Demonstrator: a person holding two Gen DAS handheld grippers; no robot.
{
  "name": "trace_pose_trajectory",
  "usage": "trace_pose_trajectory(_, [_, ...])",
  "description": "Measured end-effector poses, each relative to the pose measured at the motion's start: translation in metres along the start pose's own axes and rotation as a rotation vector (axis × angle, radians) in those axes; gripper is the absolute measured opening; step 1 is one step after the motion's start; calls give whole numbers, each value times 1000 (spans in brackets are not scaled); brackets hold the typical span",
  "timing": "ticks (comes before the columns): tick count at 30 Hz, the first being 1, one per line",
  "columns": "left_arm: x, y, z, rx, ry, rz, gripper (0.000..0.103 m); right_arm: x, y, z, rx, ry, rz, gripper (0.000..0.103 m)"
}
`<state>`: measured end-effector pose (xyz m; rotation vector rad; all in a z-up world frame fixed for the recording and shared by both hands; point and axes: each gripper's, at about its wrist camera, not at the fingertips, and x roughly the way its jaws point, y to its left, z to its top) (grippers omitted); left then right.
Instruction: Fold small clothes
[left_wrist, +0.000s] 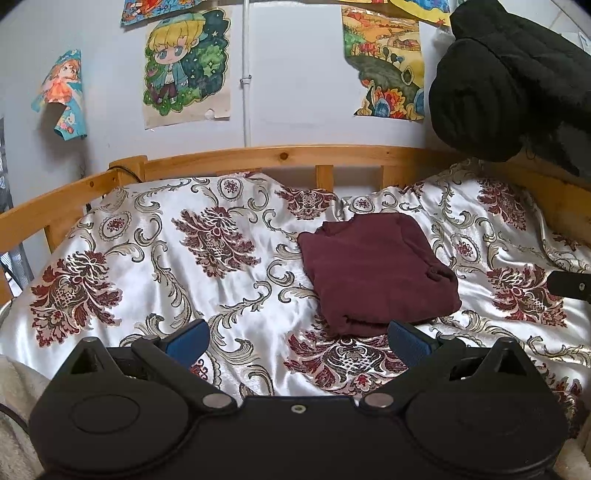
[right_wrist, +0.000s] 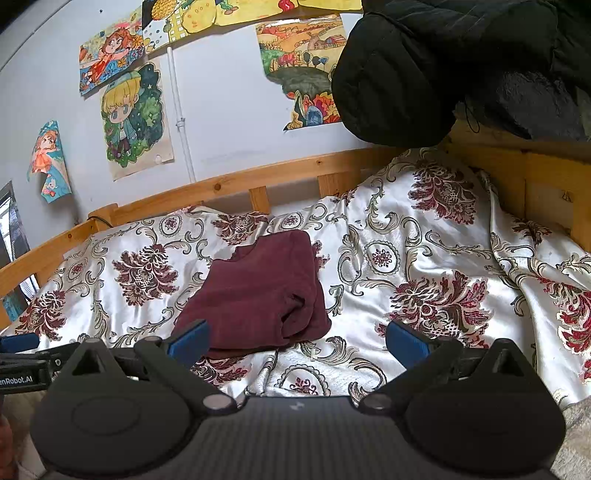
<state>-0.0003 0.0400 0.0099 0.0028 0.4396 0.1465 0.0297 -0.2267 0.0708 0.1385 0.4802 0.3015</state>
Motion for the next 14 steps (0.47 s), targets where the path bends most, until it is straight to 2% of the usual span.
trace_pose_trajectory(14, [3,1,0,-12,26,-4,102,1,-1,-1,1,2,-1,103])
